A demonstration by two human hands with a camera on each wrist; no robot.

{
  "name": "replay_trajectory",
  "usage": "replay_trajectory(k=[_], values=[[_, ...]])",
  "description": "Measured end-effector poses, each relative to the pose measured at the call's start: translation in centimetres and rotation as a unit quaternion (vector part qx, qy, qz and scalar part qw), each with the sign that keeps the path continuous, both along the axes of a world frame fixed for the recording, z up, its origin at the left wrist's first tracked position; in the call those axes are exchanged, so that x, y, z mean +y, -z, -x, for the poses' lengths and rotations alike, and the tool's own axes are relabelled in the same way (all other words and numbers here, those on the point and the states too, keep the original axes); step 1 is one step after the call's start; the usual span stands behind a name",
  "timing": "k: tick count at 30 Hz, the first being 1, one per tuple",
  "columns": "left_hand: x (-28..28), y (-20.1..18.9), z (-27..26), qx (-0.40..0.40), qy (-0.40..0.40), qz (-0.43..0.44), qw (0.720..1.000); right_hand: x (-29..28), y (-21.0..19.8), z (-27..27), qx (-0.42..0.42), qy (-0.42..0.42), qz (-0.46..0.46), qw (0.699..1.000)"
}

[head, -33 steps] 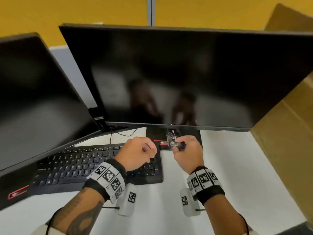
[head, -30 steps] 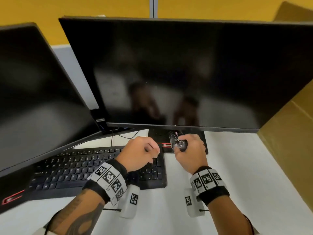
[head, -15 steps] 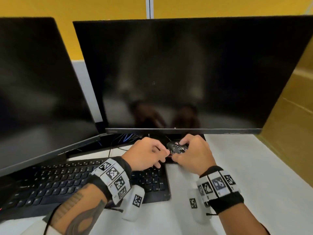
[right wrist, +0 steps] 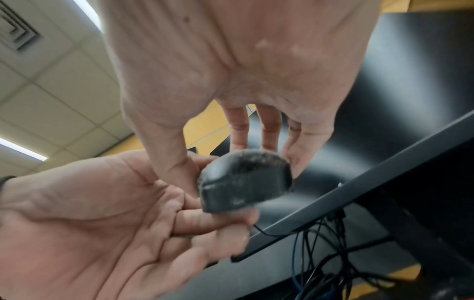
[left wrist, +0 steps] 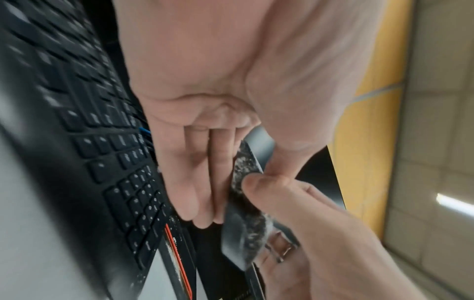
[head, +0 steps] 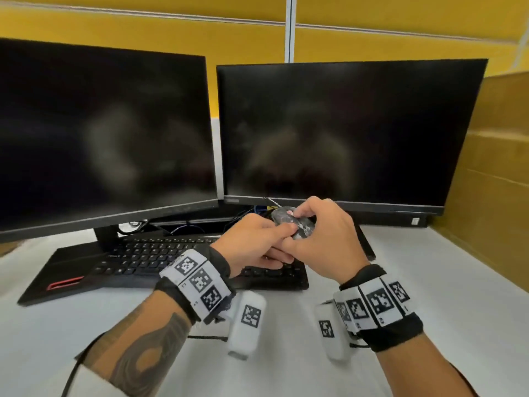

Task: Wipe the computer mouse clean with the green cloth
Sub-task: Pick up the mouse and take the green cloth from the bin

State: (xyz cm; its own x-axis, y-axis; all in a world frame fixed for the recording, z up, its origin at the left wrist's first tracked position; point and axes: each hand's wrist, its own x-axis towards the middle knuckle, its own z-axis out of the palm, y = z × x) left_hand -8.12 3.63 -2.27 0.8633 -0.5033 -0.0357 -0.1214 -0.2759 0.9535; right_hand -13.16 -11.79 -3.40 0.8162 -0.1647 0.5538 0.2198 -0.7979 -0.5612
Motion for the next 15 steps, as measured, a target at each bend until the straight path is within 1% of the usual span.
replay_trajectory(k=[3,5,8,10,12,14,15], values=[[3.6,-0.2,1.2,0.050,-0.033,0.054,0.997,3.0,-0.2,0.5,0.008,-0.049,-0.009,0.999],[6.5,-0.3,1.5,0.052,-0.047,0.071,0.995,4.7,-0.5,0.4,0.011,-0.089,-0.022,0.996],[10.6,-0.3,0.9,0.046,-0.057,0.110,0.991,6.8,-0.6,-0.8,0.019,-0.145,-0.105,0.984],[12.7,0.1,0.3,0.036,-0.057,0.127,0.990,8.2,-0.5,-2.3,0.043,-0.149,-0.157,0.975],[14.6,0.6,-0.5,0.027,-0.054,0.139,0.988,10.0,-0.6,-3.7,0.102,-0.170,-0.210,0.957],[16.5,1.1,-0.9,0.025,-0.053,0.146,0.987,12.0,-0.7,-4.5,0.169,-0.224,-0.261,0.924],[17.2,1.5,-0.9,0.024,-0.053,0.148,0.987,12.8,-0.7,-4.7,0.186,-0.246,-0.275,0.911]])
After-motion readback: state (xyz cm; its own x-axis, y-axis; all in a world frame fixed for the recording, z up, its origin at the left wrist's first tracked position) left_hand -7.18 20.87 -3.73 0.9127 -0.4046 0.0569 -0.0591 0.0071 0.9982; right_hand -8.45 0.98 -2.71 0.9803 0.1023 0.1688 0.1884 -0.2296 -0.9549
